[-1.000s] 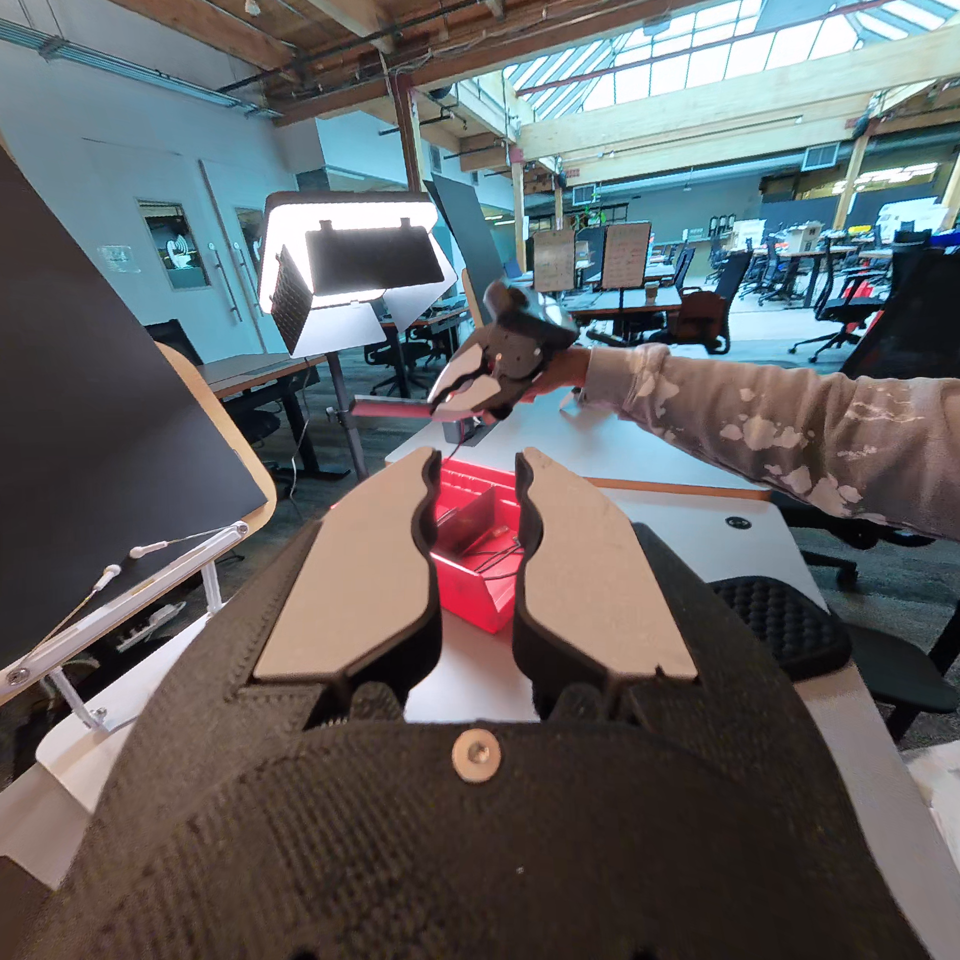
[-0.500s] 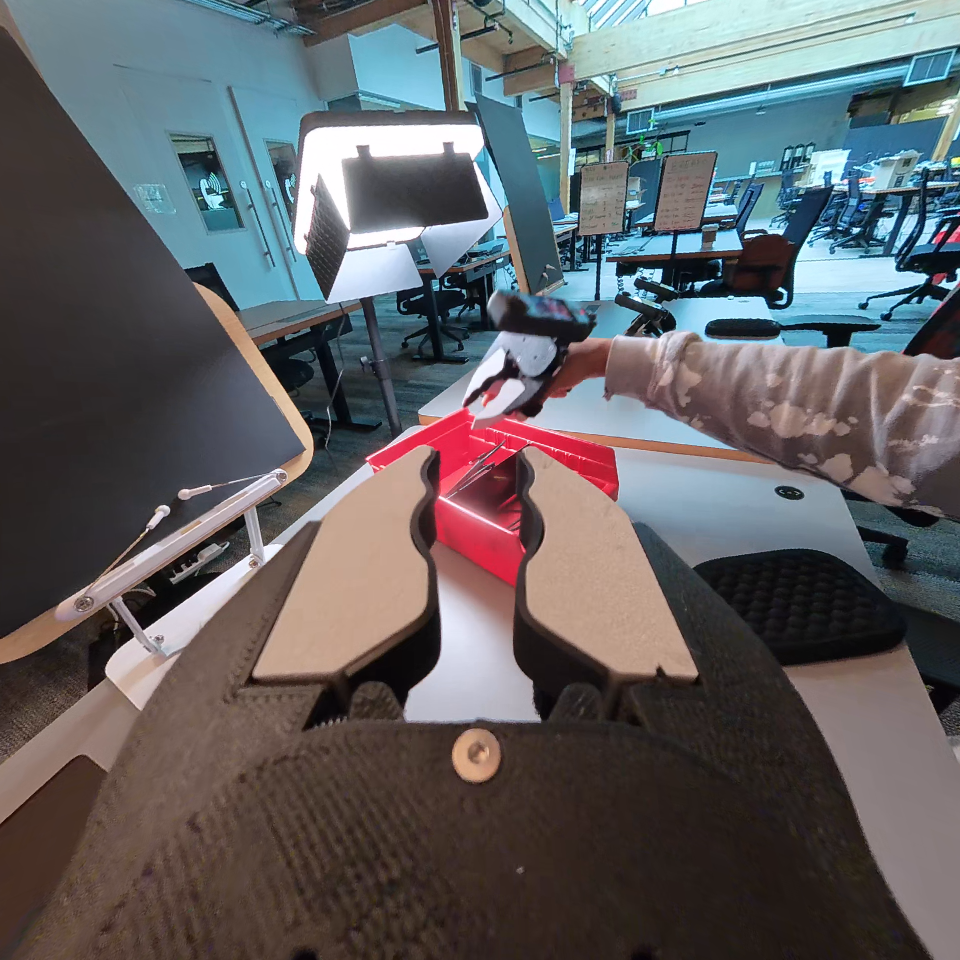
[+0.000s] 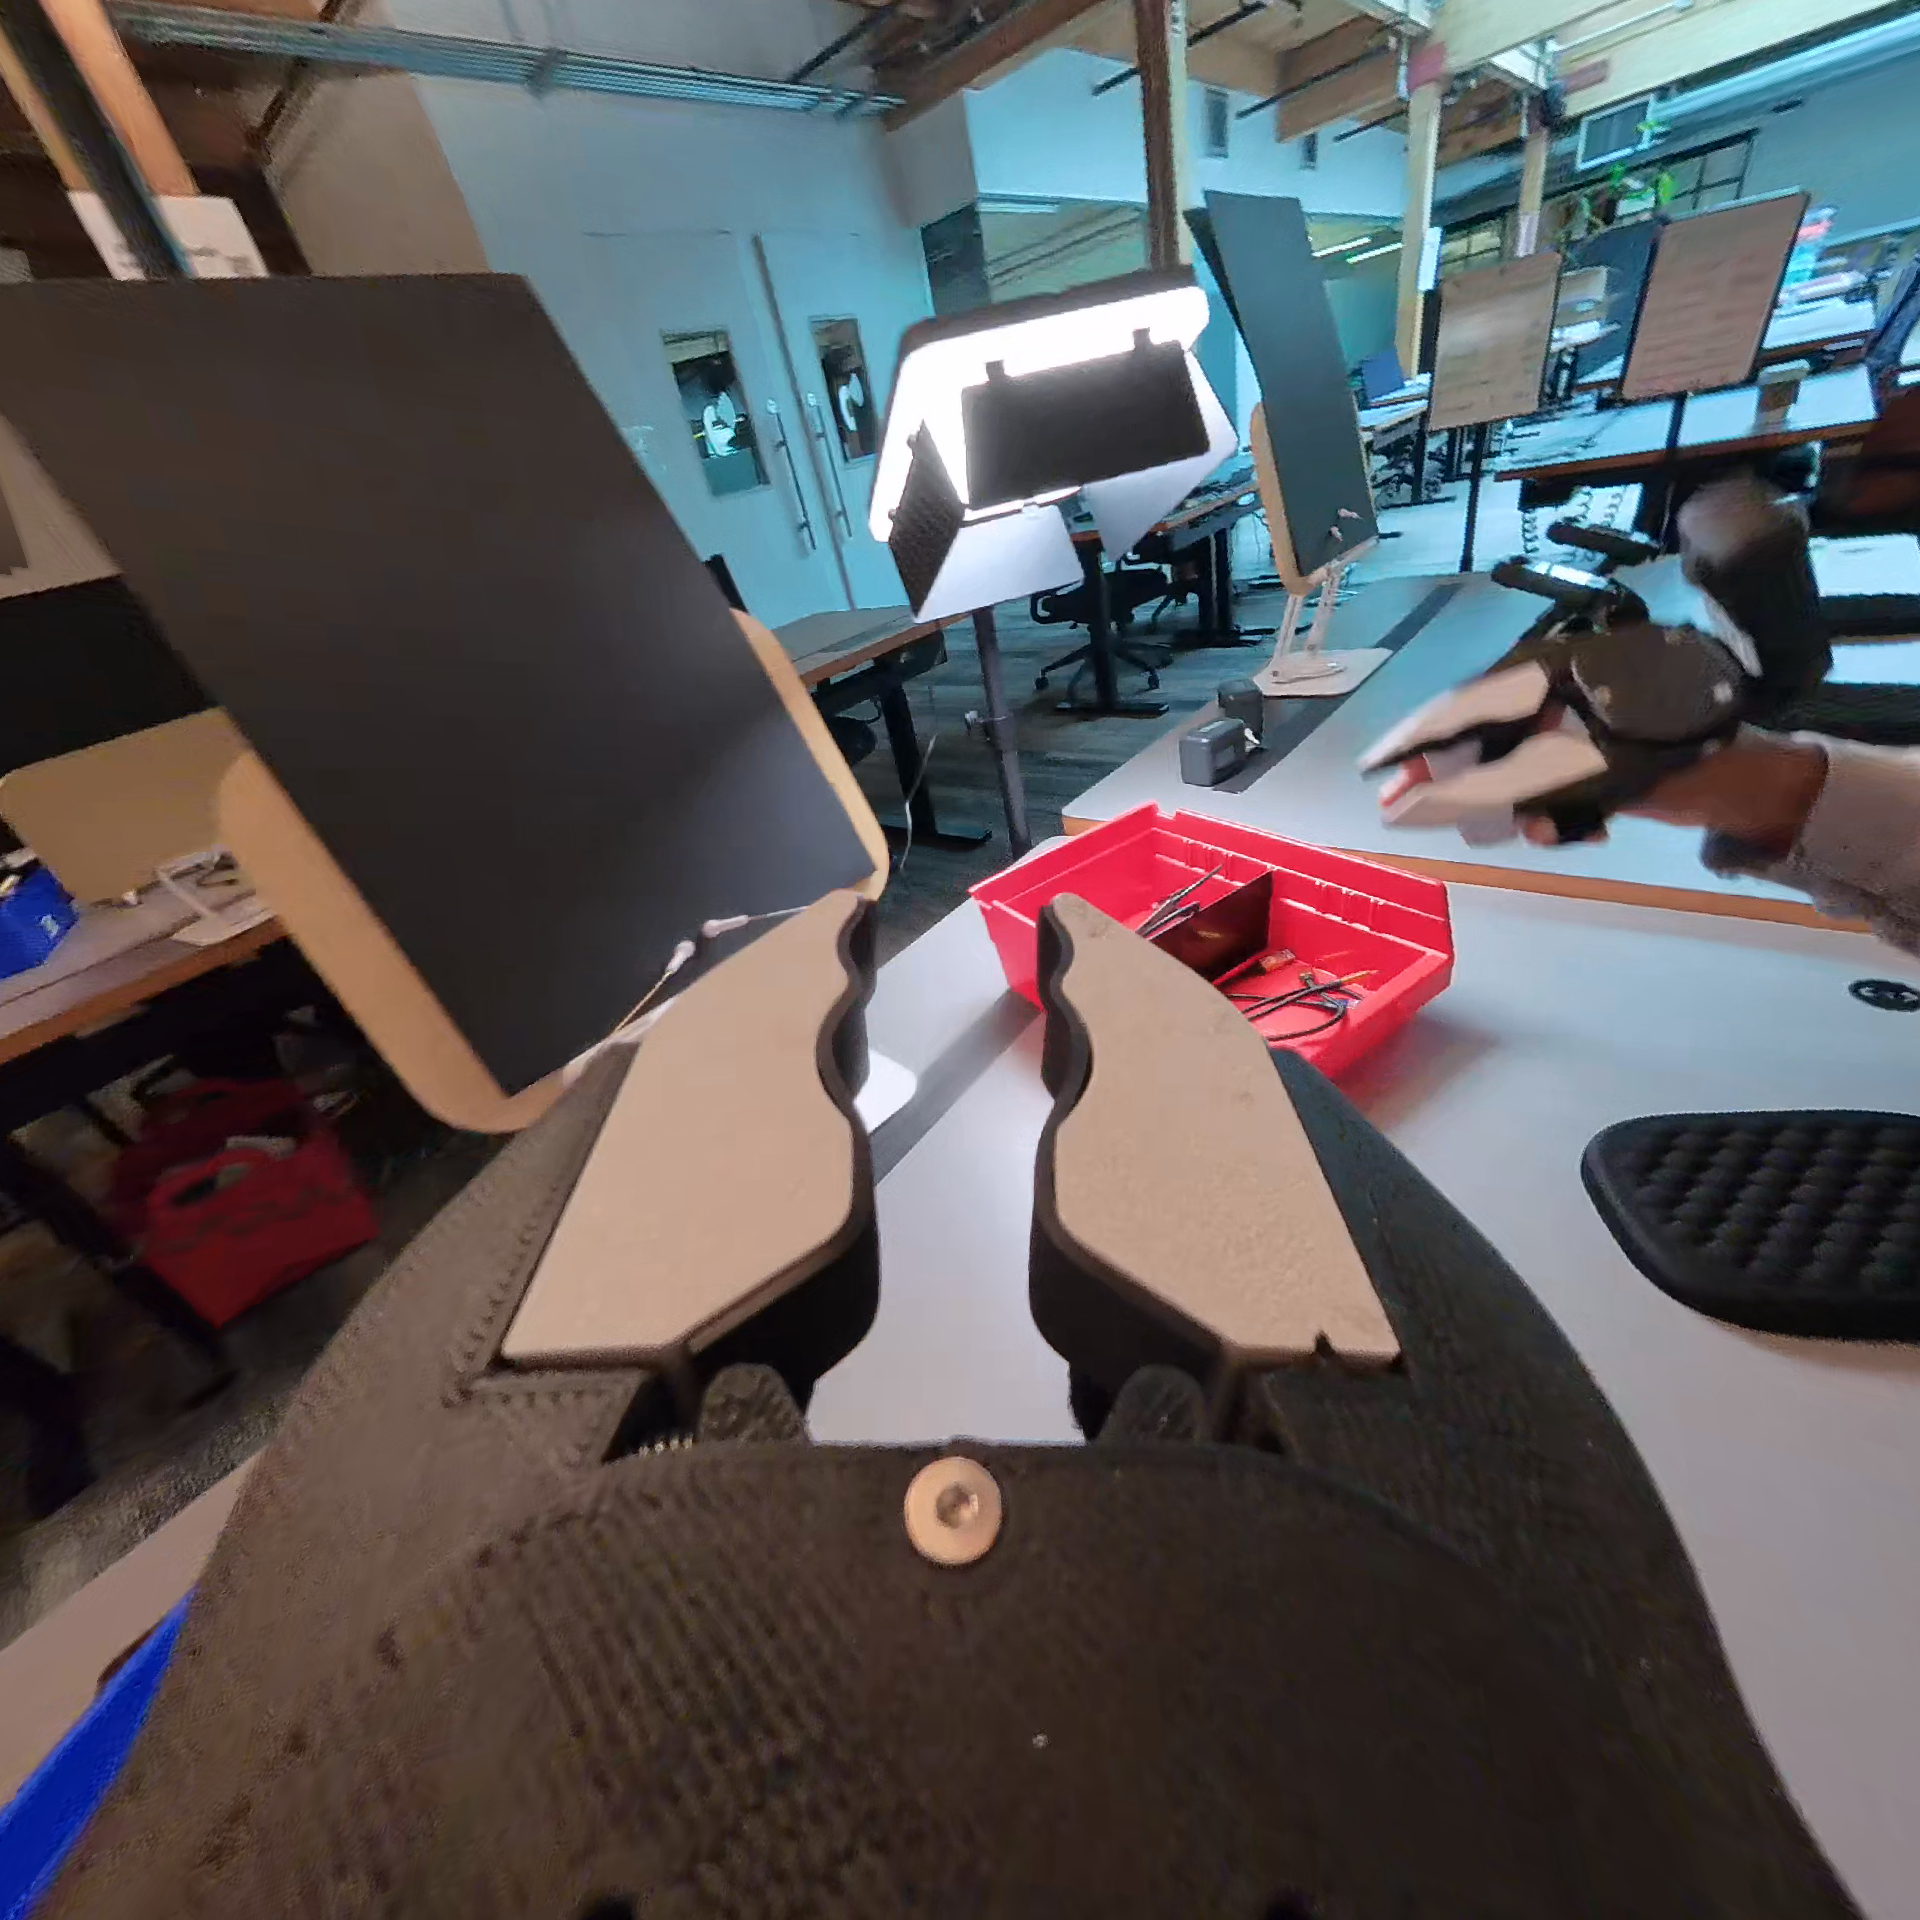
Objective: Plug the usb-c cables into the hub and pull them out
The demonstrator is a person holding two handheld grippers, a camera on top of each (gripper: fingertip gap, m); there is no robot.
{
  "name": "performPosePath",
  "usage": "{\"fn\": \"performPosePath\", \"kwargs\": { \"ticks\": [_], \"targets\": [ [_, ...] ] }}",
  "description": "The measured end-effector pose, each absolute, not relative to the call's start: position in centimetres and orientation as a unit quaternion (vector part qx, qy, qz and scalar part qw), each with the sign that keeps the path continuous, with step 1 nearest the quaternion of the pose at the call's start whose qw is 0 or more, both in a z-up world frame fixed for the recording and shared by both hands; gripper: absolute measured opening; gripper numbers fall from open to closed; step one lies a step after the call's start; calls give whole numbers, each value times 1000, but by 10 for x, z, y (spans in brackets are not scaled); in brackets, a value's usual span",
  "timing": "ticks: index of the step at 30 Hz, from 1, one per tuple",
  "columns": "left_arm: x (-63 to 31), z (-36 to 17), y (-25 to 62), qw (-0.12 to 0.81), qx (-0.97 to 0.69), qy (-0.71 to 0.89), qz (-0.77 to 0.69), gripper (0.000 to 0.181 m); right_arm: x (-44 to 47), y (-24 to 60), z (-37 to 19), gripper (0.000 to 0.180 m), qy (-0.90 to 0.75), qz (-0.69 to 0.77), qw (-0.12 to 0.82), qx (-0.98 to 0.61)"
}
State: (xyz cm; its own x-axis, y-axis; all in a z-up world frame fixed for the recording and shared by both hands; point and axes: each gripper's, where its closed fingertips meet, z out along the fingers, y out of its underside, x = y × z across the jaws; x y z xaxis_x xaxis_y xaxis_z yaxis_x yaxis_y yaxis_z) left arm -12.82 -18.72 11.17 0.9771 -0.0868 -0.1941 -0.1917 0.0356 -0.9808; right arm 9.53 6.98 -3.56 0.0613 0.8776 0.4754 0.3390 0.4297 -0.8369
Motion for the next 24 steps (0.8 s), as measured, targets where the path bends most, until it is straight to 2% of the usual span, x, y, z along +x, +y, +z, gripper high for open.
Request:
{"fn": "performPosePath", "kwargs": {
  "ticks": [3, 7, 11, 14, 20, 24],
  "targets": [
    [-156, 96, -222, 684, -723, 75, 56, 29, 116, 62, -98, 33, -690, 166, 514, -482],
    [-196, 14, -251, 570, -817, 39, 74, 33, 130, 64, -159, 36, -744, 80, 452, -485],
    [-217, -88, -264, 423, -901, 35, 87, 43, 119, 77, -173, 39, -769, -6, 444, -460],
    [-225, -141, -270, 328, -935, 60, 121, 50, 106, 82, -185, 45, -790, -36, 405, -458],
    [-236, -190, -269, 221, -954, 110, 169, 53, 85, 93, -205, 45, -816, -64, 358, -450],
    [-230, -198, -261, 223, -958, 123, 131, 42, 78, 100, -215, 40, -826, -79, 338, -444]
  ]
}}
